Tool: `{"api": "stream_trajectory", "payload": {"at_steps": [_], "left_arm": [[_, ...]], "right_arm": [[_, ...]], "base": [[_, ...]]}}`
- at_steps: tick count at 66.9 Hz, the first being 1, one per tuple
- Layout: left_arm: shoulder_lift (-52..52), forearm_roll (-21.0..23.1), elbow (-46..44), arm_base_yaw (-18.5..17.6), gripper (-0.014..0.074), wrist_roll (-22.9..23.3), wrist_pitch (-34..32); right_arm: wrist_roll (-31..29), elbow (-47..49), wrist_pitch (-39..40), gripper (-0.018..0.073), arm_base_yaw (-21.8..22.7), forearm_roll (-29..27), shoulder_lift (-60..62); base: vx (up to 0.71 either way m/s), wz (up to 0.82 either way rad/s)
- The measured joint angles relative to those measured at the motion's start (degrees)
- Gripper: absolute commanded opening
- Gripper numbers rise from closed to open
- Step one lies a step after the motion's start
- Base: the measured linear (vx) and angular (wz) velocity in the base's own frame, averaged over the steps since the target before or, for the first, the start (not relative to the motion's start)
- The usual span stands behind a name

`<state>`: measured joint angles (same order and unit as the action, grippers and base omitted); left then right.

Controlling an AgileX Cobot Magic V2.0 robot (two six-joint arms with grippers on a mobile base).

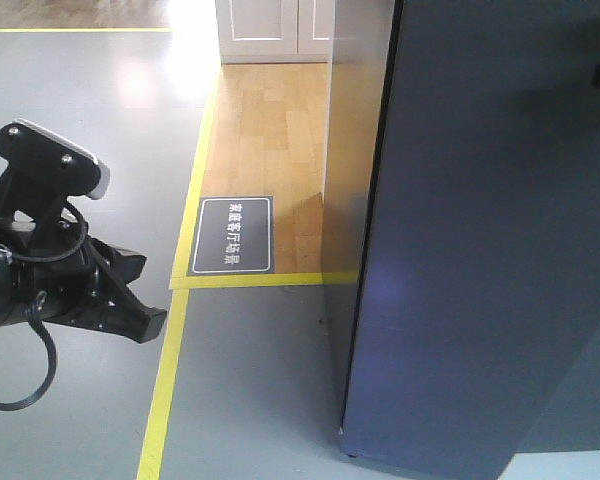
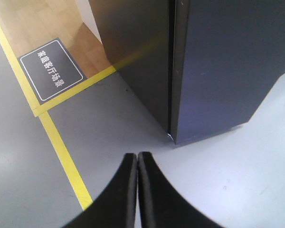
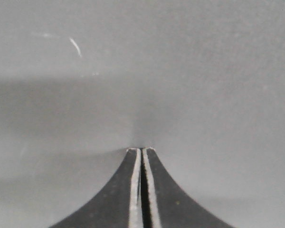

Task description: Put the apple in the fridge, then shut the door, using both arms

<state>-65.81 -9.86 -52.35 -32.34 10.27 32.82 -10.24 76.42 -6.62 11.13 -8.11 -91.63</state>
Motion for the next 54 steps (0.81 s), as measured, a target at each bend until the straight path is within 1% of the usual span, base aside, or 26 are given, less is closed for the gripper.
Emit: {"api": "stream_trajectory", "payload": {"at_steps": [7, 20, 27, 42, 54], "left_arm": [[0.0, 0.0, 0.0, 0.0, -0.0006, 0.0, 0.0], [0.0, 0.0, 0.1, 0.0, -0.0006, 0.0, 0.0], [0.0, 0.0, 0.0, 0.0, -0.0006, 0.0, 0.0], [0.0, 0.0, 0.0, 0.0, -0.0006, 0.0, 0.0], [0.0, 0.0, 0.0, 0.0, -0.0006, 0.0, 0.0]], "right_arm": [[0.0, 5.7, -2.9, -0.0003, 0.3, 0.0, -4.1], [-0.3, 15.0, -5.3, -0.0003, 0.3, 0.1, -12.8], [-0.4, 17.0, -10.3, -0.0003, 0.4, 0.3, -14.7], [-0.5, 18.1, -14.8, -0.0003, 0.3, 0.2, -14.7], [-0.9, 18.1, -24.0, -0.0003, 0.3, -0.5, -12.2]], "base": [[0.00, 0.00], [0.00, 0.00], [0.00, 0.00], [0.00, 0.00], [0.00, 0.00]]}}
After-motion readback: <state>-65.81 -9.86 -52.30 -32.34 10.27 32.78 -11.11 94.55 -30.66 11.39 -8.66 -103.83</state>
